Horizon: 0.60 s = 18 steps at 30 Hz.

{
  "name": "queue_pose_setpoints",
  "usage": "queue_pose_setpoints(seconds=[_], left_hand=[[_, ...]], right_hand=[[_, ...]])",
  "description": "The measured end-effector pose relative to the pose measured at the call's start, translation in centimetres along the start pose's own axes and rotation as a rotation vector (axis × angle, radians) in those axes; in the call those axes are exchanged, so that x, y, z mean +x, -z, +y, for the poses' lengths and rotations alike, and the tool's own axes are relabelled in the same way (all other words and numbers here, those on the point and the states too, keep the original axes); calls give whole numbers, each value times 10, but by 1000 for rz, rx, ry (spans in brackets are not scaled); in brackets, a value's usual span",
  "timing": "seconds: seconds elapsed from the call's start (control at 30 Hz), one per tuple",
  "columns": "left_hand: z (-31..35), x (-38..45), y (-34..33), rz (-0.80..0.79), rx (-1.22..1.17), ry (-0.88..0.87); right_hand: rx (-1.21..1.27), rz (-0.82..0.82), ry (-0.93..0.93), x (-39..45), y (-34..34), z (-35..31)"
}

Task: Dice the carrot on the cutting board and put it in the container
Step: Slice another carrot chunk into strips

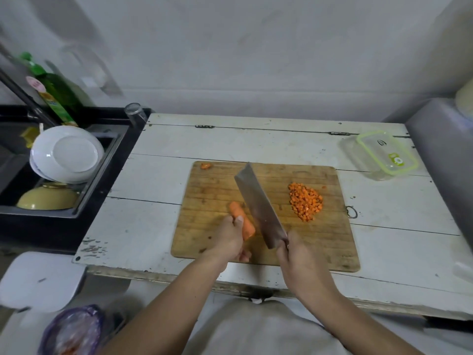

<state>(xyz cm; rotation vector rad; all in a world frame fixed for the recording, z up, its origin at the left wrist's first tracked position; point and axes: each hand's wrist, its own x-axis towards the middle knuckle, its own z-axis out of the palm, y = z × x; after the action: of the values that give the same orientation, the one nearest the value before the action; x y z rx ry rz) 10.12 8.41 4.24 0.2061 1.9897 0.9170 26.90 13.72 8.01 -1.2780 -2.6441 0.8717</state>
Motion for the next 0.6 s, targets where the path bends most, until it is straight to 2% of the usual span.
queue_pose_setpoints(seconds=[0.23, 0.4, 0.6], left_hand=[[-2, -2, 3, -19, -22, 21], [2, -6, 7, -56, -66, 54], [-2, -7, -3, 46, -43, 28]], right_hand=[[-65, -27, 84, -3, -7, -9], [-77, -50, 76, -4, -6, -13], [-99, -123, 80, -4, 2, -20]])
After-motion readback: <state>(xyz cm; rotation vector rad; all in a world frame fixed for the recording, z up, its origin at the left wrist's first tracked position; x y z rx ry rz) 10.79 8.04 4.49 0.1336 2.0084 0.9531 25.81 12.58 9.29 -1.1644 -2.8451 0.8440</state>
